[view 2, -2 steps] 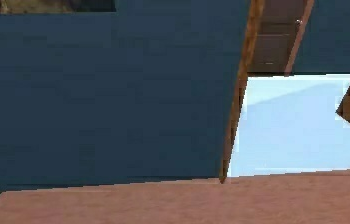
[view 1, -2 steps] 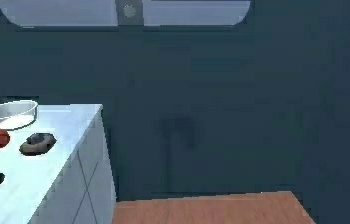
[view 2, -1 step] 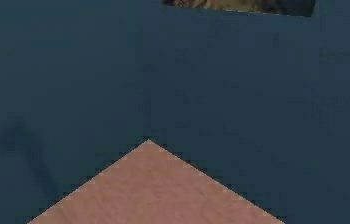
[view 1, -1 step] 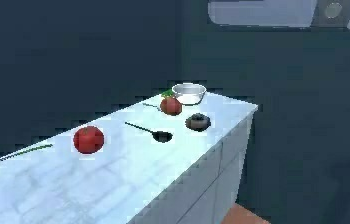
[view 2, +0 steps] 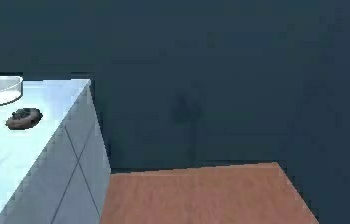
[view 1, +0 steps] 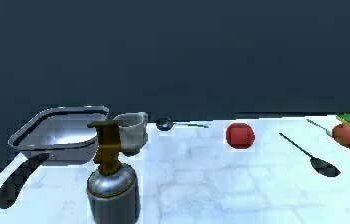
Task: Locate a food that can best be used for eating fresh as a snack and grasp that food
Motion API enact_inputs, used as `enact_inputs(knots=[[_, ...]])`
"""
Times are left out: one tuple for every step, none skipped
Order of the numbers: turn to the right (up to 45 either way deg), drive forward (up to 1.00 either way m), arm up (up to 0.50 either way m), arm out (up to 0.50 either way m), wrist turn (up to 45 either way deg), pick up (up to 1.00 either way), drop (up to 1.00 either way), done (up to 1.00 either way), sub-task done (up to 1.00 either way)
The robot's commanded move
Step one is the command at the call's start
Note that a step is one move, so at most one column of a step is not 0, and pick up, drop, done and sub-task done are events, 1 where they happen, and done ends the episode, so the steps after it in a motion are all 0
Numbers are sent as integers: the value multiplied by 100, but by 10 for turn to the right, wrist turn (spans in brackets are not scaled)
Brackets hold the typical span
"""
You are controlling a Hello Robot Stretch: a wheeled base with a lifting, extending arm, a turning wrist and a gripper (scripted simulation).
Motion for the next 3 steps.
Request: enact_inputs(knots=[[-420, 0, 0, 0, 0, 0, 0, 0, 0], [450, 0, 0, 0, 0, 0, 0, 0, 0], [450, 0, 0, 0, 0, 0, 0, 0, 0]])
